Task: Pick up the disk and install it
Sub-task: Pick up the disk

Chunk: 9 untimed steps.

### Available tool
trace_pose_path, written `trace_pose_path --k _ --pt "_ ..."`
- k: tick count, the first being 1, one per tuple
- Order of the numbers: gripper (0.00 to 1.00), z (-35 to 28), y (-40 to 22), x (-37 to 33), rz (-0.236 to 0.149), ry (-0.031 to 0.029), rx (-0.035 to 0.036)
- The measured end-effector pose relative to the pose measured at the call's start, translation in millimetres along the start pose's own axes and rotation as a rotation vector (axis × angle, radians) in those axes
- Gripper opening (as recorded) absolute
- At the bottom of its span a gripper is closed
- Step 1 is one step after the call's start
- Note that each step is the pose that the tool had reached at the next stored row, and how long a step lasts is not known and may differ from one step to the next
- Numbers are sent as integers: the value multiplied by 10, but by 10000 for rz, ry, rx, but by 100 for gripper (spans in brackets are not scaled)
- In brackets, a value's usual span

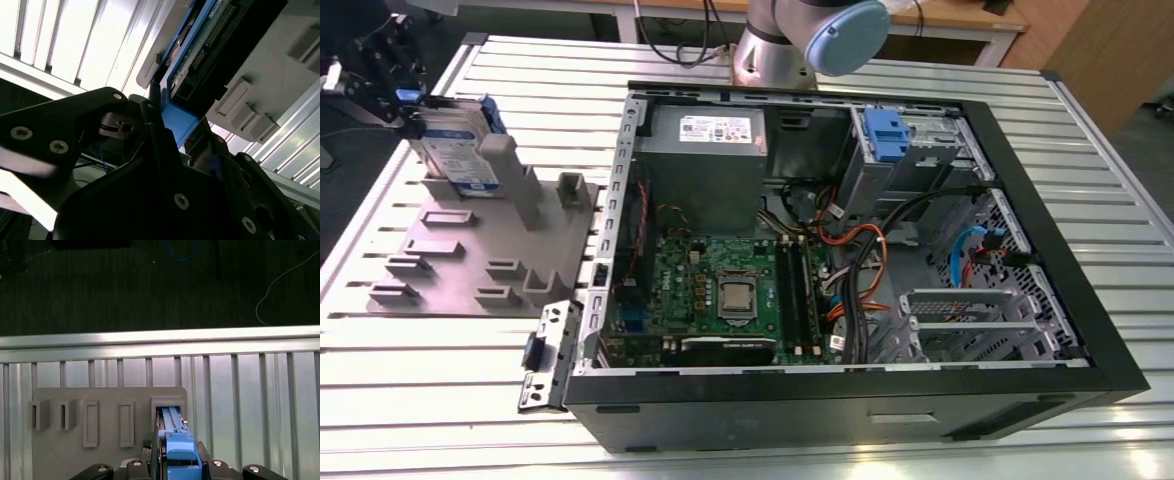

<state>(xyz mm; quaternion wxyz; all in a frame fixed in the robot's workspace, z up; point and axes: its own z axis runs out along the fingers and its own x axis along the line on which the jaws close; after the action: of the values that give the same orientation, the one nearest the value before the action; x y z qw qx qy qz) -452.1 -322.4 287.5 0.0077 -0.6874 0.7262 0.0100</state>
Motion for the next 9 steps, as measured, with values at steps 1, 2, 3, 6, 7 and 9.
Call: trace_pose_path --k 1,2,3,6,7,9 --pt "44 0 0 0 0 0 -1" --pt "44 0 0 0 0 1 -2" --pt "44 0 0 0 0 0 -1" --pt "36 1 0 0 0 1 -1" --pt "36 1 0 0 0 0 -1" --pt "36 2 0 0 0 0 -1"
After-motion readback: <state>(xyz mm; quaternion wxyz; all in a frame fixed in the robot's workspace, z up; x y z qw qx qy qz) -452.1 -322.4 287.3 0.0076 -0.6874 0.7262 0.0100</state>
